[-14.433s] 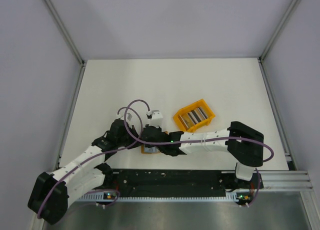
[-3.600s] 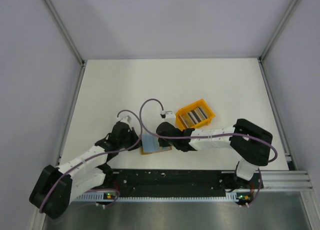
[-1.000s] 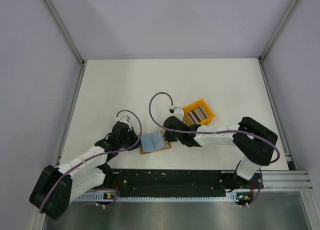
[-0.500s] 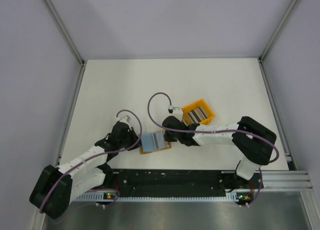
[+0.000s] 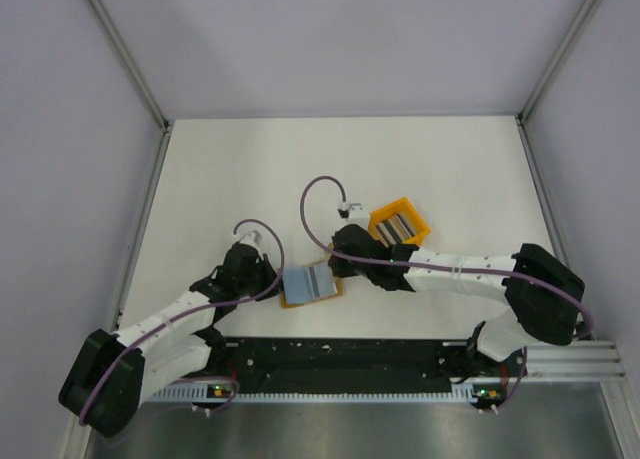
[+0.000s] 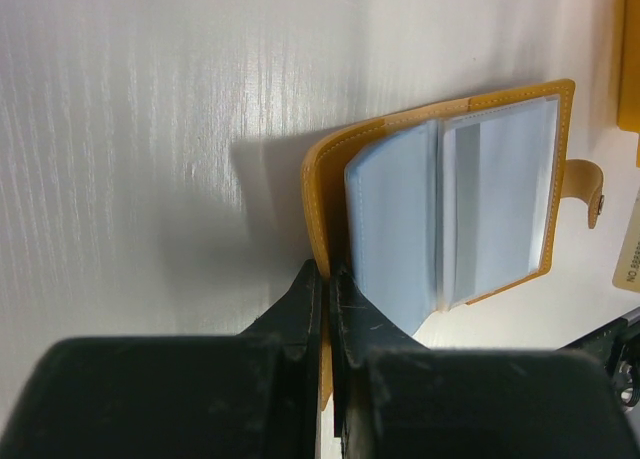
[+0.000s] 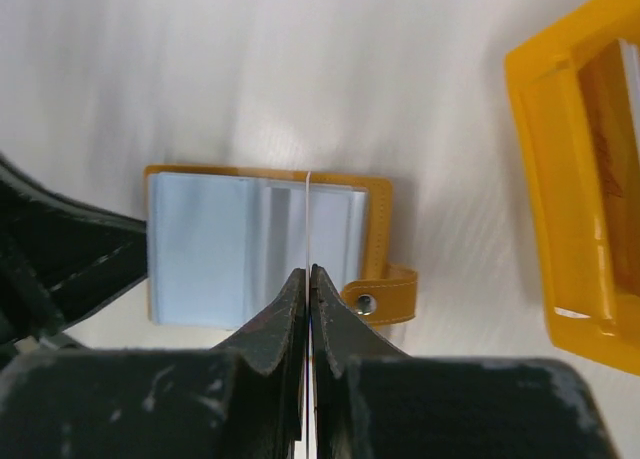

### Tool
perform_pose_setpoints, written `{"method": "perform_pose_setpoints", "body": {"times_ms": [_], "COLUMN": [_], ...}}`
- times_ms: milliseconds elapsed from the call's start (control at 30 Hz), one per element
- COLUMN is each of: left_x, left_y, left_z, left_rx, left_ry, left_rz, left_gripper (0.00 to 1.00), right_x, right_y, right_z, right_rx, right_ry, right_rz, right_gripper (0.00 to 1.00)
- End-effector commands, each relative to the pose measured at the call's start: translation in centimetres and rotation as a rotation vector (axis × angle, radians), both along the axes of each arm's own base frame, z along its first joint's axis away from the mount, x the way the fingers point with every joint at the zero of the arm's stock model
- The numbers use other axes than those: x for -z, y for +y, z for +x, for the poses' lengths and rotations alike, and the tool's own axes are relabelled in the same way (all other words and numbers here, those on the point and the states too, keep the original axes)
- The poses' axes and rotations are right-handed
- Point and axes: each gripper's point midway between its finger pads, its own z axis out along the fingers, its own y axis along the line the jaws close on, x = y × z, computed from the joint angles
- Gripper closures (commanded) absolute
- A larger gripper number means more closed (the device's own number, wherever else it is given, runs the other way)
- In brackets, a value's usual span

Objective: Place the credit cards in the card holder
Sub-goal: Insert the credit card into the card holder.

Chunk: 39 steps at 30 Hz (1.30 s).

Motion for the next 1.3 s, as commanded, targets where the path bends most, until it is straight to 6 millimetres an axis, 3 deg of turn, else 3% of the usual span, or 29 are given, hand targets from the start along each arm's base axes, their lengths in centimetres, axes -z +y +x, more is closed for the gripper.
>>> {"method": "perform_pose_setpoints", "body": {"times_ms": [0, 167, 300, 800, 1000, 1267], "left_x": [-0.1, -0.1, 0.1, 0.6, 0.7, 0.7], "left_y": [-0.3, -0.5, -0.6, -0.4, -0.3, -0.3], "left_z": [0.2, 0.2, 0.2, 0.1, 0.0, 0.0], "left_rx": [0.01, 0.012, 0.017, 0.001, -0.002, -0.004], "left_ry": [-0.02, -0.022, -0.013, 0.008, 0.012, 0.012], "left_rz": [-0.011, -0.025, -0.028, -0.018, -0.015, -0.015], "left_gripper": [1.0, 1.0, 1.0, 1.0, 1.0, 1.0], "right_x": [-3.2, -1.3, 0.7, 6.5, 7.9, 8.6], "right_y": [4.3, 6.9, 7.5, 5.1, 4.6, 2.2], "right_z": [-0.9, -2.2, -2.5, -2.2, -2.3, -2.0], "right_rx": [-0.13, -0.179, -0.169, -0.002, 0.04, 0.143], "right_ry": [-0.007, 0.085, 0.136, 0.185, 0.215, 0.201], "right_rz": [0.184, 0.302, 0.315, 0.314, 0.336, 0.318], "right_gripper": [1.0, 1.0, 1.0, 1.0, 1.0, 1.0]}}
